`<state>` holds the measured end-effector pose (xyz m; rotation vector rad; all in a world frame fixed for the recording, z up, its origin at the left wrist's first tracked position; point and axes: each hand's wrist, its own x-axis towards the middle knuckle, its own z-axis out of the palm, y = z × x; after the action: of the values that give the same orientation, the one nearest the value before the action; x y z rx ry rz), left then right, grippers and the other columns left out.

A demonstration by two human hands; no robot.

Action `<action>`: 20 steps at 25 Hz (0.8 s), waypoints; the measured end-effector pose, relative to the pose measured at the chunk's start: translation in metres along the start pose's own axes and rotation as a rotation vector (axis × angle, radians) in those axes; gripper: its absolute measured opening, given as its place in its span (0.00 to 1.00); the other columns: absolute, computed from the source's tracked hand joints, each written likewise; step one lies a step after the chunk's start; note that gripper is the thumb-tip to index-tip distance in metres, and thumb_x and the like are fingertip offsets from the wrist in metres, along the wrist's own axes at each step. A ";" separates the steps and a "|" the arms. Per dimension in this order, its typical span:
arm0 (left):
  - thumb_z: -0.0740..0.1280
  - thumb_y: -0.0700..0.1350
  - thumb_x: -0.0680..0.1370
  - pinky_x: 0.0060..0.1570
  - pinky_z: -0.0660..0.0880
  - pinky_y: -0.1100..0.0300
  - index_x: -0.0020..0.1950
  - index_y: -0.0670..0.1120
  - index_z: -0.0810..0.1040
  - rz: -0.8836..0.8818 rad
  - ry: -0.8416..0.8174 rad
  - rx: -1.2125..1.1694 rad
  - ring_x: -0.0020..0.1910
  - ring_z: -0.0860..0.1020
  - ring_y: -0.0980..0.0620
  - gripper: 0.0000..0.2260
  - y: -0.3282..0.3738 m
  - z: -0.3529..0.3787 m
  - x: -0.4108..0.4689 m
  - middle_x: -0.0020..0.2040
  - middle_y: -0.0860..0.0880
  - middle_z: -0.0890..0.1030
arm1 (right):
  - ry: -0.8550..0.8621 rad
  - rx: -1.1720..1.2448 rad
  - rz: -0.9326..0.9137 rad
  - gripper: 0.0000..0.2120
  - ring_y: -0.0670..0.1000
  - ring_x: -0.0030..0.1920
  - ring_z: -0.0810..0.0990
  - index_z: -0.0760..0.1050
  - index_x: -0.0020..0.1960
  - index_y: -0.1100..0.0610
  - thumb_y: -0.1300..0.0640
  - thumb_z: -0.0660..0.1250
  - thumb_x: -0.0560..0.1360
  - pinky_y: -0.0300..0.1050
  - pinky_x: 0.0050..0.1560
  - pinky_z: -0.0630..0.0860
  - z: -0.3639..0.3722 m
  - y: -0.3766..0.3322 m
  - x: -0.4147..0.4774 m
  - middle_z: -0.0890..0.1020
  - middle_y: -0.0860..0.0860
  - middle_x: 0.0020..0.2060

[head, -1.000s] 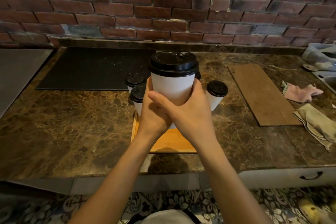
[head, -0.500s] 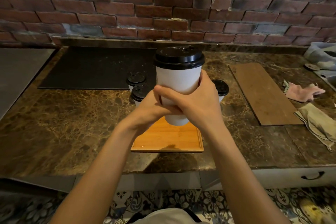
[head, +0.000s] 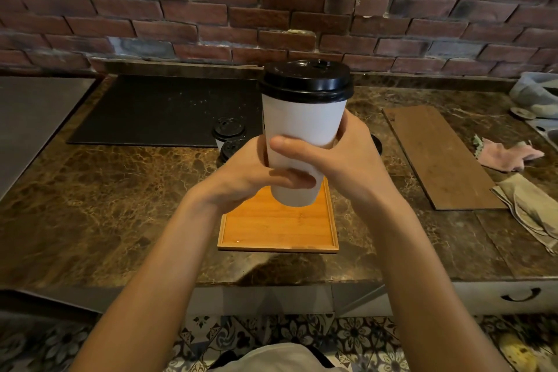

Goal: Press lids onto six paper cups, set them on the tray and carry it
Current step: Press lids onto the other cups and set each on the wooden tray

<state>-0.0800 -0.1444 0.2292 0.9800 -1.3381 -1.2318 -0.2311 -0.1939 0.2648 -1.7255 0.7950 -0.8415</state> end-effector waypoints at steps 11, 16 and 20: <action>0.74 0.44 0.66 0.52 0.76 0.60 0.61 0.53 0.75 -0.016 -0.007 -0.022 0.58 0.78 0.51 0.24 -0.003 0.001 -0.007 0.56 0.53 0.82 | -0.209 0.149 0.041 0.25 0.48 0.53 0.83 0.76 0.63 0.55 0.53 0.74 0.67 0.41 0.50 0.80 -0.008 0.008 0.004 0.84 0.50 0.52; 0.75 0.43 0.64 0.51 0.77 0.60 0.57 0.50 0.79 0.012 0.103 0.038 0.55 0.80 0.50 0.21 -0.001 0.000 -0.004 0.52 0.51 0.83 | -0.108 0.048 -0.012 0.30 0.40 0.52 0.81 0.74 0.65 0.52 0.49 0.78 0.65 0.33 0.47 0.78 -0.006 0.003 0.005 0.83 0.43 0.51; 0.76 0.44 0.62 0.49 0.79 0.59 0.52 0.51 0.80 0.041 0.188 0.085 0.51 0.82 0.52 0.19 0.000 0.006 -0.003 0.49 0.52 0.84 | -0.039 0.006 -0.037 0.31 0.40 0.53 0.81 0.72 0.65 0.51 0.49 0.79 0.66 0.35 0.48 0.80 -0.001 0.002 0.006 0.81 0.44 0.53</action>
<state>-0.0853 -0.1410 0.2291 1.0951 -1.2643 -1.0323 -0.2290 -0.2002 0.2637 -1.7513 0.7352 -0.8317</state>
